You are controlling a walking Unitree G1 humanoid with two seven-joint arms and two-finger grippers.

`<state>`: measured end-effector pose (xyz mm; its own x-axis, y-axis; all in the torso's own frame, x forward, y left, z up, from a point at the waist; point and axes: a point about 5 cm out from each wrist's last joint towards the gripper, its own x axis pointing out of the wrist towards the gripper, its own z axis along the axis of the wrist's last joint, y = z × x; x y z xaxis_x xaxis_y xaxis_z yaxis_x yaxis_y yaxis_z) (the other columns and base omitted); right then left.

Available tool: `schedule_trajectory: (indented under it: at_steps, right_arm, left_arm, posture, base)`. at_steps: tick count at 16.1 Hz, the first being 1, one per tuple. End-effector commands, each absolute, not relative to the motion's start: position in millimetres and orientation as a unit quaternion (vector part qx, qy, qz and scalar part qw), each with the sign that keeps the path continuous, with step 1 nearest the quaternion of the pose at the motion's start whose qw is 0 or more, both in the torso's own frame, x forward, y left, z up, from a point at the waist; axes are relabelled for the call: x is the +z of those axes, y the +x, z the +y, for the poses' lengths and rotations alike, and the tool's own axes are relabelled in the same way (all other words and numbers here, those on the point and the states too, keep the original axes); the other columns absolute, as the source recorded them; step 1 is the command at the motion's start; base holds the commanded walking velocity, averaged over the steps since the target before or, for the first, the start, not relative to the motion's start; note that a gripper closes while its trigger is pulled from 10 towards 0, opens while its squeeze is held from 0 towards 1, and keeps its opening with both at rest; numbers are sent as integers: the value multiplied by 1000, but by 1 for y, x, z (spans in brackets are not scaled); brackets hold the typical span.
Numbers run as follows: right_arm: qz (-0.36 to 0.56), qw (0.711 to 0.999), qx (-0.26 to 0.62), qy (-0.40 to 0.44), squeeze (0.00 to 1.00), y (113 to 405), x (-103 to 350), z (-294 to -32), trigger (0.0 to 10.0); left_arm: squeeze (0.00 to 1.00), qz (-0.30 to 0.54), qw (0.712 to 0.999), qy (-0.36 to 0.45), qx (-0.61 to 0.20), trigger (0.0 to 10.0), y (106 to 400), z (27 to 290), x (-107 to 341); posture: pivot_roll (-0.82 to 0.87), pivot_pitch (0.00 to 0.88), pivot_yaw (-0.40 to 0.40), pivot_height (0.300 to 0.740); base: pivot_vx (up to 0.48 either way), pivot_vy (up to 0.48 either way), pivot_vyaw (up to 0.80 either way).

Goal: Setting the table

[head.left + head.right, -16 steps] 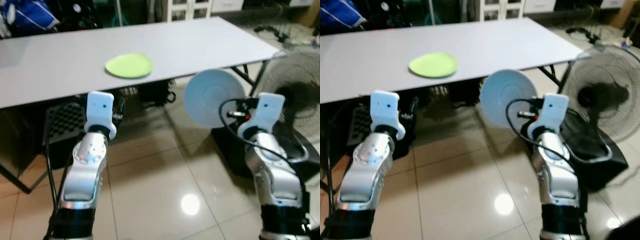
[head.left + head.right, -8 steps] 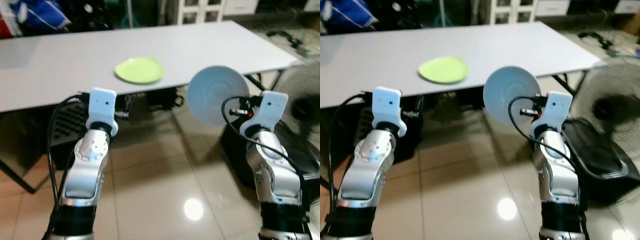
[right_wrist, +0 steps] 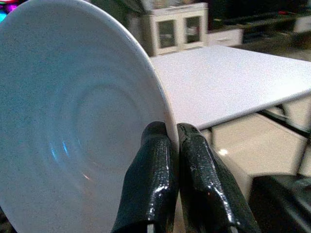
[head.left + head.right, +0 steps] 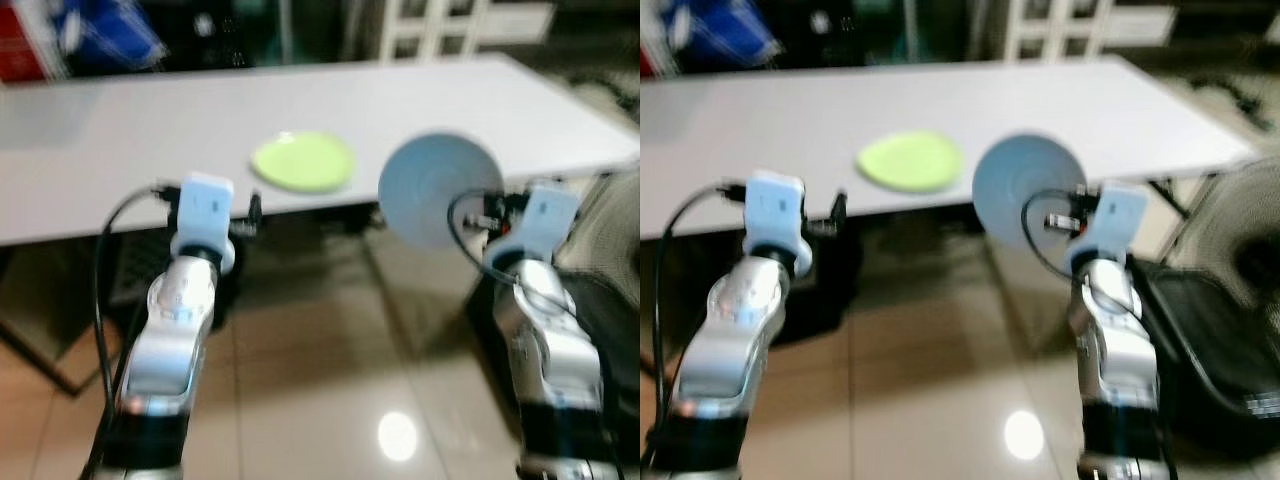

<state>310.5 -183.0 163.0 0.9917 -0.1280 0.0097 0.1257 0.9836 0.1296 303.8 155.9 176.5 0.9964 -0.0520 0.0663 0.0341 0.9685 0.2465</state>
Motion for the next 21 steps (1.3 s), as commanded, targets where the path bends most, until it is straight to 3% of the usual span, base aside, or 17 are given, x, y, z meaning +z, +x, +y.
schedule_trajectory:
  at_steps: [1, 21]
  right_arm:
    - [-40, 996, -45, 71, 0, 313, 176, -174, 10000]
    - [-33, 992, -70, 96, 0, 313, 174, -198, 10000]
  left_arm:
    - [1000, -31, 991, 131, -22, 10000, 306, 159, 176]
    - [1000, -18, 987, 148, -56, 10000, 300, 152, 170]
  posture:
    - [32, 0, -9, 740]
    - [38, 0, 5, 740]
  base:
    - [480, 0, 0]
    - [454, 0, 0]
